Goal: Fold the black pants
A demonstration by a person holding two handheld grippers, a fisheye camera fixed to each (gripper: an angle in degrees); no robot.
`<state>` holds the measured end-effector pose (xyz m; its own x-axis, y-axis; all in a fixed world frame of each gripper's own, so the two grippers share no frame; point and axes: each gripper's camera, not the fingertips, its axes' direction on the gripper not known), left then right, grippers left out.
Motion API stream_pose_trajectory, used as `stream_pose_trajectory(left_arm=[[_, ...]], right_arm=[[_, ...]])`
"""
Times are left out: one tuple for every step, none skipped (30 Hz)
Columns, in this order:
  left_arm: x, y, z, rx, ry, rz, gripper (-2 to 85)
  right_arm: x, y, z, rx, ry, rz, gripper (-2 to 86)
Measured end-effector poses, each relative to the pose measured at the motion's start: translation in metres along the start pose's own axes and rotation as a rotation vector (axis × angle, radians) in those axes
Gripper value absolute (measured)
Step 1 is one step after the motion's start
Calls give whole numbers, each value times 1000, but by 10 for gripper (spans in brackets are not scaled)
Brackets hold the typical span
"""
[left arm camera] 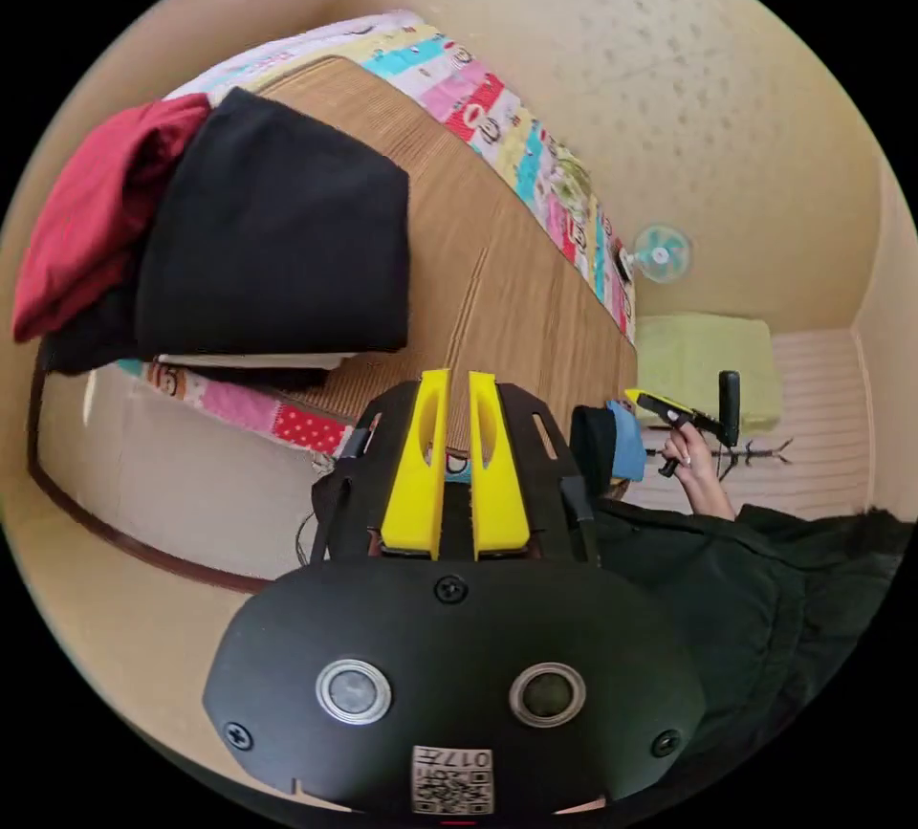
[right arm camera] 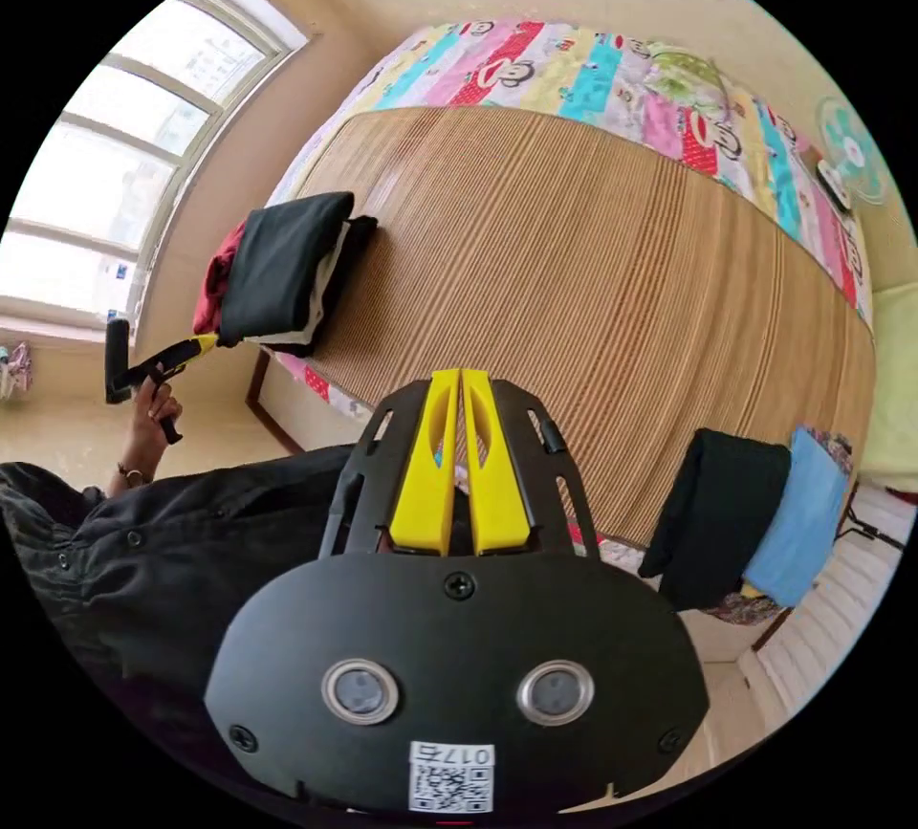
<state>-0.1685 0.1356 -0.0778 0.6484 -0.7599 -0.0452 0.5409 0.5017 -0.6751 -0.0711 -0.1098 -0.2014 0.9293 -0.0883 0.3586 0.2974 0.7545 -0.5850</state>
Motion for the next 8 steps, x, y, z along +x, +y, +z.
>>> stream_pose_trajectory(left_arm=[[19, -4, 13, -13, 9, 60, 23], [57, -9, 37, -33, 34, 175, 12], [97, -10, 59, -47, 75, 296, 4], [116, -10, 69, -53, 99, 352, 1], [152, -8, 88, -63, 147, 444, -4], [182, -4, 105, -72, 190, 506, -7], [196, -2, 113, -76, 211, 529, -8], [220, 2, 129, -81, 248, 559, -9]], right_arm=[[19, 21, -34, 142, 46, 50, 4], [36, 46, -67, 305, 80, 94, 4], [44, 62, -83, 394, 96, 108, 4], [59, 93, -107, 550, 140, 137, 4], [76, 123, -121, 665, 202, 204, 4], [86, 137, -125, 702, 229, 246, 4], [107, 161, -128, 733, 255, 313, 5], [130, 182, -123, 699, 248, 360, 5]])
